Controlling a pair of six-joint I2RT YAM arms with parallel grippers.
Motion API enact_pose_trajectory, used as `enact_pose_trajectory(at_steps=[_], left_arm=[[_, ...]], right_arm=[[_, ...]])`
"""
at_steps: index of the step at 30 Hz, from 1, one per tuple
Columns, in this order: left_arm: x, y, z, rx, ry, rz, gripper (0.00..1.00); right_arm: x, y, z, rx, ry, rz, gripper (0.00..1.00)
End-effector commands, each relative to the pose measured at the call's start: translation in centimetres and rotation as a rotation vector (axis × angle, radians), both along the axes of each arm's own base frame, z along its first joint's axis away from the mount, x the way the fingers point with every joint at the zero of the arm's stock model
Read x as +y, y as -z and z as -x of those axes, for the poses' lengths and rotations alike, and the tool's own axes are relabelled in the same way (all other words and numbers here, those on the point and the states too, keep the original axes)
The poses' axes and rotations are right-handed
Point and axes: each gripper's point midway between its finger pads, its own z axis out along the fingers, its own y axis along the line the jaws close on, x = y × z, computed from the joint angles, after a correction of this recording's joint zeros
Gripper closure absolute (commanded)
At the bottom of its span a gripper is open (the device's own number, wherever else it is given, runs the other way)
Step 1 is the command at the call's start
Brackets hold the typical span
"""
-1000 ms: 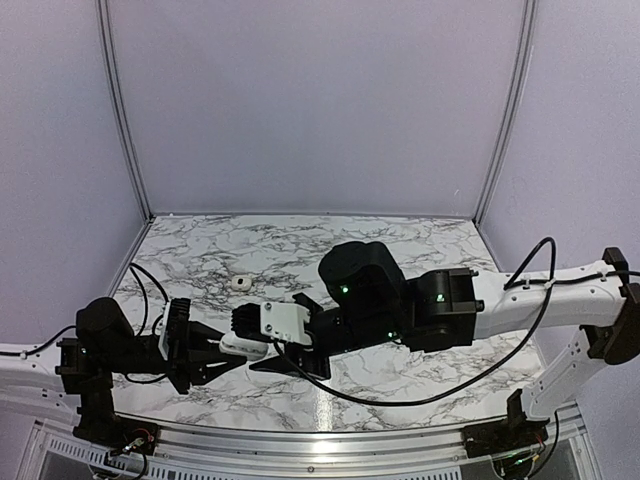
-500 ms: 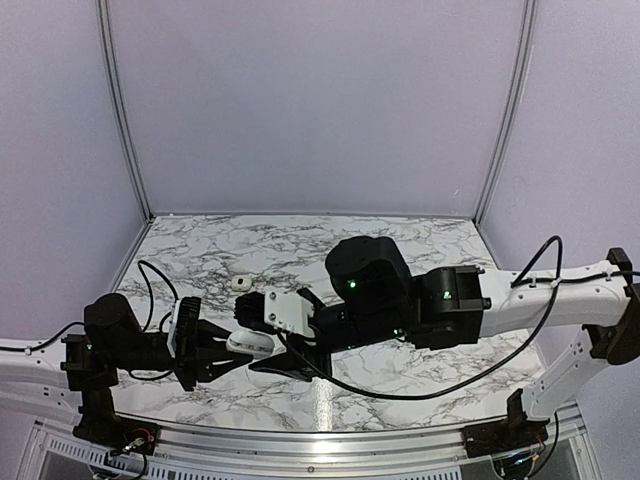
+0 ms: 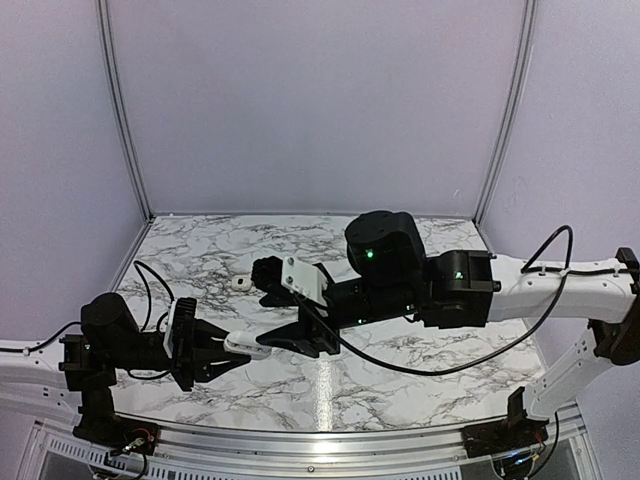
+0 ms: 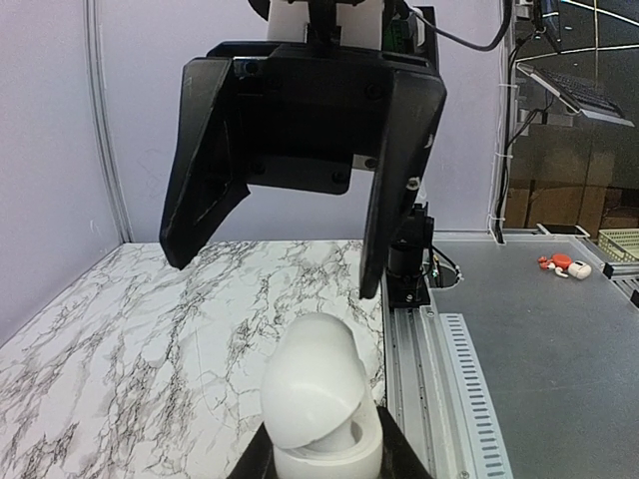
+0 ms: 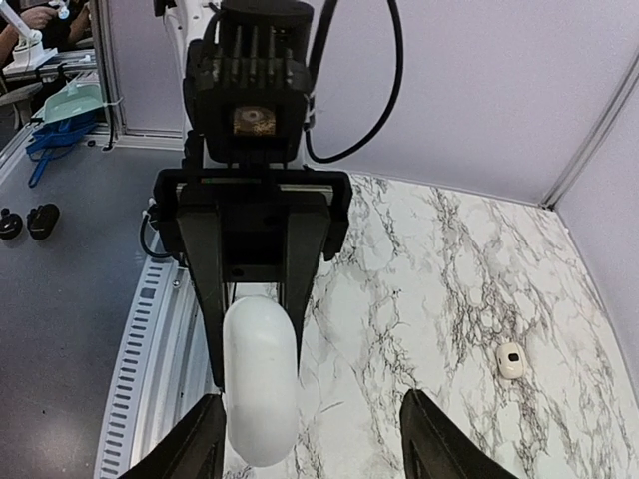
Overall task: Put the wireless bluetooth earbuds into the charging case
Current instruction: Adjust the left earbud in the left side groove of the charging case.
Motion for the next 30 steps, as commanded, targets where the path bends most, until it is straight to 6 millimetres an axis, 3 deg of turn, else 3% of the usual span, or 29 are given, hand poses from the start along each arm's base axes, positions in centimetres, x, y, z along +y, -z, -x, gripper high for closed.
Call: enact_pose_trajectory(at_steps=[1,4,13,30], left_arm=[[0.2,-2.1,-0.2,-0.040,-0.008,0.057,1.00],[0.1,-2.0,-0.2,-0.039,-0.007,0.054,1.00],[0.1,-2.0,0.0,-0.042,0.002,0.055,1.00],[0.2,-1.8,-0.1,-0.045,-0.005,0.051,1.00]], right_arm=[[0.7,-2.1,1.7,0.023,-0.083,-0.045,0.40],[1.2,-1.6,1.8,0.029,-0.084,-0.031,0.39],[2.3,-0.2,-0.3,0.035,0.015,0.023,0.40],[1.1,-0.8,-2.3,0.100,0.055,-0.011,0.42]])
